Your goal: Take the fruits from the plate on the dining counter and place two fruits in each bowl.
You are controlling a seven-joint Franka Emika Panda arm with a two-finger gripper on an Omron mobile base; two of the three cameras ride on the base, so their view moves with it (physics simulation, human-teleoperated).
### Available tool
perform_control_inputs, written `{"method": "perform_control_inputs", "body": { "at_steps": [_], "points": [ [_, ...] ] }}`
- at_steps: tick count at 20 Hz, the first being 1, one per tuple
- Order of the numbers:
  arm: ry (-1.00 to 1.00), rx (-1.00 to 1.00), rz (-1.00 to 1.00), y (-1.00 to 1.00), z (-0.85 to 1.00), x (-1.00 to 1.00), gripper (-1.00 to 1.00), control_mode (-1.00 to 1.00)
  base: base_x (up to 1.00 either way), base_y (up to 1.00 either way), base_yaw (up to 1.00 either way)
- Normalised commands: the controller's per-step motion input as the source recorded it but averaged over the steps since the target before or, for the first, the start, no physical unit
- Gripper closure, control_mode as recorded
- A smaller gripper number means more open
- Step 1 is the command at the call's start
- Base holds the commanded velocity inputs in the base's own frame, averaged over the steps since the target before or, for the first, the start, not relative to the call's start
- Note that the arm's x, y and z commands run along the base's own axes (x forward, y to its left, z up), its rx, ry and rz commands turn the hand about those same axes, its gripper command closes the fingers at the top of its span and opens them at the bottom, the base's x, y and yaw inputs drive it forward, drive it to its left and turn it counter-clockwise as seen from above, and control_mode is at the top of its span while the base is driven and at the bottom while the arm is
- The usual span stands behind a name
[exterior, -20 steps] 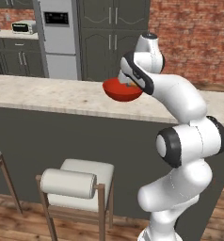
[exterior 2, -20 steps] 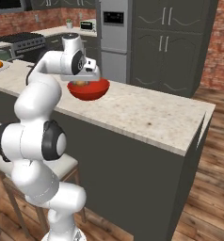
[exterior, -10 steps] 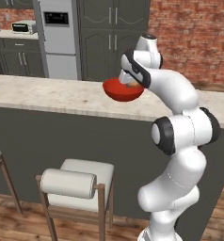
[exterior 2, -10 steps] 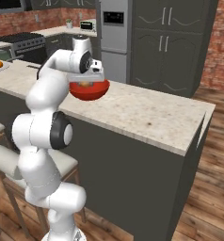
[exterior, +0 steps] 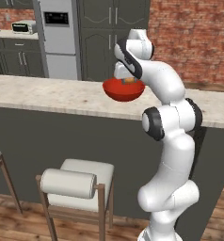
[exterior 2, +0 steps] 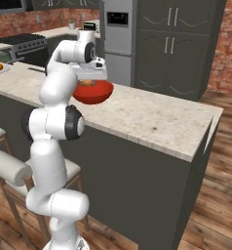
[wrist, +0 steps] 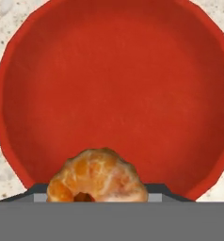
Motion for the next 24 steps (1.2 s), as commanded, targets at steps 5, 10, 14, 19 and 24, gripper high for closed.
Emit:
{"method": "perform_control_inputs", "body": {
  "at_steps": [5, 10, 14, 19, 24],
  "points": [
    [0.01, 0.00, 0.00, 0.00, -0.28, 0.00, 1.00, -1.00, 0.00, 0.00, 0.00],
    [-0.10, 0.00, 0.00, -0.02, -0.28, -0.28, 1.00, -1.00, 0.00, 0.00, 0.00],
    [-0.23, 0.03, 0.00, -0.01, -0.24, -0.61, 1.00, -1.00, 0.00, 0.00, 0.00],
    [-0.27, 0.00, 0.00, 0.00, -0.36, 0.00, 1.00, -1.00, 0.00, 0.00, 0.00],
    [-0.17, 0.00, -0.02, 0.00, -0.18, 0.33, 1.00, -1.00, 0.00, 0.00, 0.00]
  ]
}}
